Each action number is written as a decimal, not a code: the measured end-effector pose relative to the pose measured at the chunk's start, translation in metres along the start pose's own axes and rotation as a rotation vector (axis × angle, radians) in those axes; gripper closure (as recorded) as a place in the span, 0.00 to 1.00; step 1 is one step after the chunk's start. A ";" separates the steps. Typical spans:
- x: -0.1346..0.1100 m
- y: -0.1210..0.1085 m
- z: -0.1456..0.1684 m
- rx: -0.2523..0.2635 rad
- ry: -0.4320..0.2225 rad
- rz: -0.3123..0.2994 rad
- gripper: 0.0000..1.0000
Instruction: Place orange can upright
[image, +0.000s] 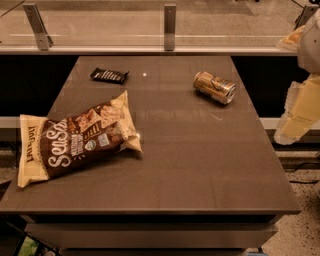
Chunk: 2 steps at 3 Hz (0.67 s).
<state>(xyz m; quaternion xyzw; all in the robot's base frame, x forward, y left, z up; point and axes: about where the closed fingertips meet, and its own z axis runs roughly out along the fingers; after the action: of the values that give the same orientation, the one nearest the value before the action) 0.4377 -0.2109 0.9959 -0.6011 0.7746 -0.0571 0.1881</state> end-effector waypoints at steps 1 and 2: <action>0.000 0.000 0.000 0.000 0.000 0.000 0.00; 0.001 -0.005 -0.003 0.005 -0.007 0.017 0.00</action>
Offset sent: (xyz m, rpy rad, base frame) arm 0.0094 -0.0074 0.0046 0.0266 0.0086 -0.0347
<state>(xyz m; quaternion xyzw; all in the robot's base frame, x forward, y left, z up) 0.4415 -0.2133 1.0001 -0.5941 0.7790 -0.0553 0.1928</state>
